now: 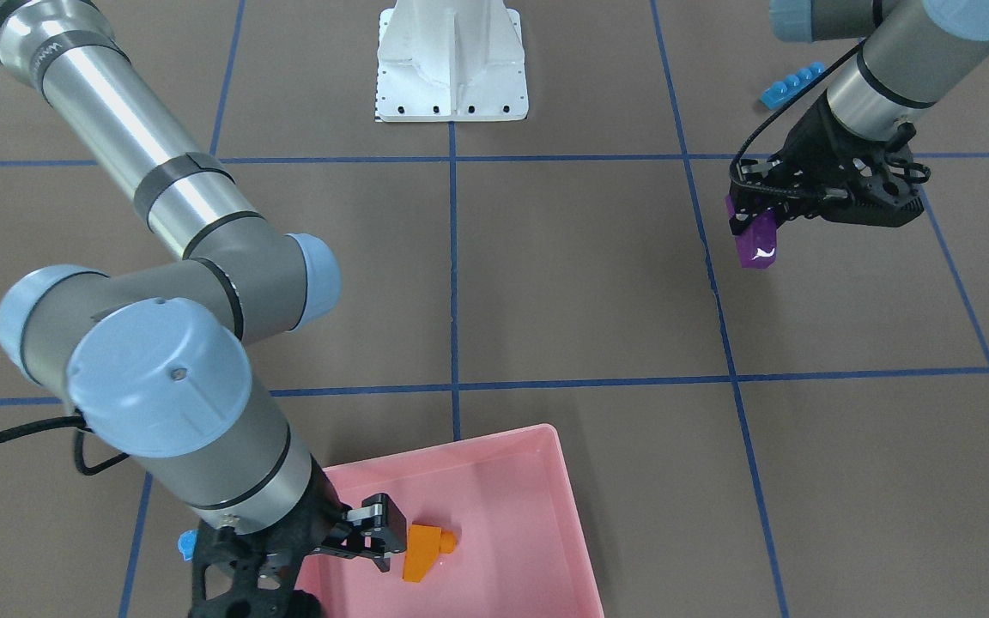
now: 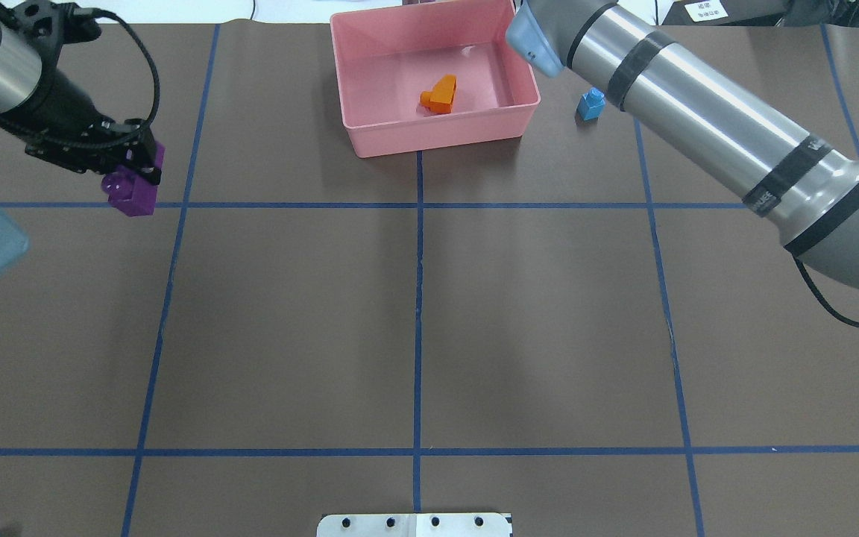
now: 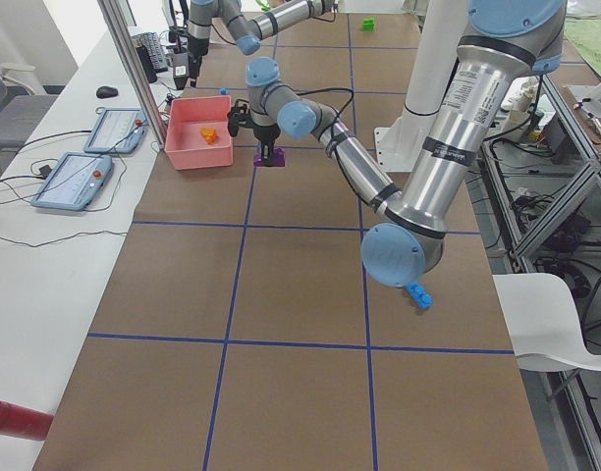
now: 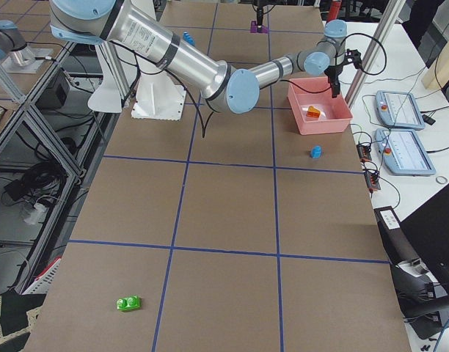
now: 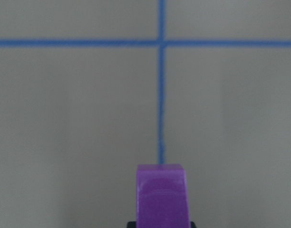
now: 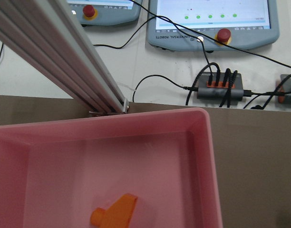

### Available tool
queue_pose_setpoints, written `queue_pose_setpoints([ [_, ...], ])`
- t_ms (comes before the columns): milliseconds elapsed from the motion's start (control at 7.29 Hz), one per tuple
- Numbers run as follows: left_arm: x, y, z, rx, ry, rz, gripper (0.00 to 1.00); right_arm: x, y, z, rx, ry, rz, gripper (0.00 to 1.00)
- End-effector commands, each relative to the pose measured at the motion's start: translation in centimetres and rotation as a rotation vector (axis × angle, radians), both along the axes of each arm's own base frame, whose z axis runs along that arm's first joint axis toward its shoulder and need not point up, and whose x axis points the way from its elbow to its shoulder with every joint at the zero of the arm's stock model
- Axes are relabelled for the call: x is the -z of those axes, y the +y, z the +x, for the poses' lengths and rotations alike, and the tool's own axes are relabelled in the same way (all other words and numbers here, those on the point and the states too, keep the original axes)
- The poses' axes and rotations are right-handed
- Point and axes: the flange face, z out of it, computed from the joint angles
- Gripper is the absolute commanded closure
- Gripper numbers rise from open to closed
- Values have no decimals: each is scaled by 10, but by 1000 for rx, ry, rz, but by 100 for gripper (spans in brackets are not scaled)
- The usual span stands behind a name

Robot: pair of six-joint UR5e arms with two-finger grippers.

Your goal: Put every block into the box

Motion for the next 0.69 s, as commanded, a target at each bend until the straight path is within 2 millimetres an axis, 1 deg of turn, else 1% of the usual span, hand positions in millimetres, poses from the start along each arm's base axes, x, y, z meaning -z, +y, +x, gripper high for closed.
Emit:
queue_pose_setpoints([
  [0,119,-79,46,104,77,-69,100,-43,6,68,157,150,21,0],
  [137,140,-117,69,124,99,-69,100,-101,5,93,181,184,11,0],
  [275,140,-150,90,140,133,-53,100,-153,11,100,211,202,22,0],
  [412,130,-179,107,161,147,-51,100,-187,19,102,210,188,52,0],
  [549,132,-200,120,169,149,-42,100,-208,25,102,226,166,34,0],
])
